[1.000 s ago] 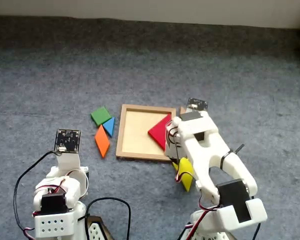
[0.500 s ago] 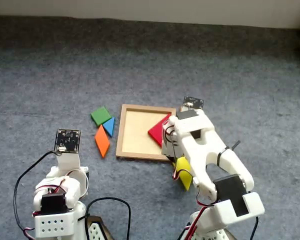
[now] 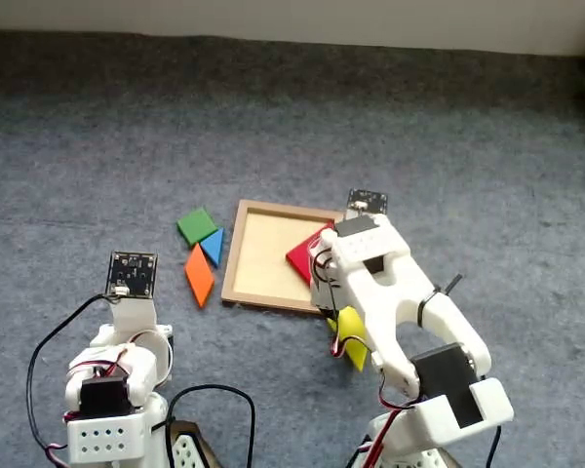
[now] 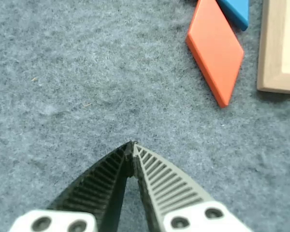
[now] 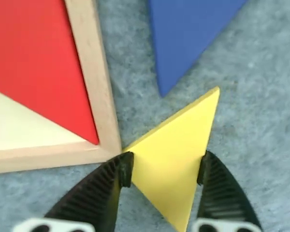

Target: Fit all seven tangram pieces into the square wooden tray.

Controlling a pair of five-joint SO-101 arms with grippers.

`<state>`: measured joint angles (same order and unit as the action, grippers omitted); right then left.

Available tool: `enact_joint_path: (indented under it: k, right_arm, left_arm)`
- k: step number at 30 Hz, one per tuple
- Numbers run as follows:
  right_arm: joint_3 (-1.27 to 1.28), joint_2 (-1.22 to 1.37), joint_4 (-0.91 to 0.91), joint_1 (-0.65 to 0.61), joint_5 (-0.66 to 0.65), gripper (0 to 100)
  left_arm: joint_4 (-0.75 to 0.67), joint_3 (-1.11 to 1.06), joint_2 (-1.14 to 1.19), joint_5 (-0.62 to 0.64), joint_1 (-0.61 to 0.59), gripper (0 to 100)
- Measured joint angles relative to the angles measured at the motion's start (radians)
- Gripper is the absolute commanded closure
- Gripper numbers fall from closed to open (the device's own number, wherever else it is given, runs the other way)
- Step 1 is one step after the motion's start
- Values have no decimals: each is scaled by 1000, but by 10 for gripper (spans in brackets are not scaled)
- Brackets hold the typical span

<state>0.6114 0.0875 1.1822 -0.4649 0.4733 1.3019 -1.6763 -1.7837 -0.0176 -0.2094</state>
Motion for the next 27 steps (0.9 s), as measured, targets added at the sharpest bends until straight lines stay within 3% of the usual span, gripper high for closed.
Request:
enact_joint_path:
  k: [2,16,20,27]
  right_arm:
    - [-17,2,15,0,-49,993]
    - [-264,61,359,-26,-476,994]
    - [-264,23,356,-26,-485,994]
    - [-81,-333,261,-29,-471,994]
  left_arm:
    - [0,0,0,0,0,994]
    - [0,0,0,0,0,994]
    - [0,0,0,0,0,994]
    - [0,0,0,0,0,994]
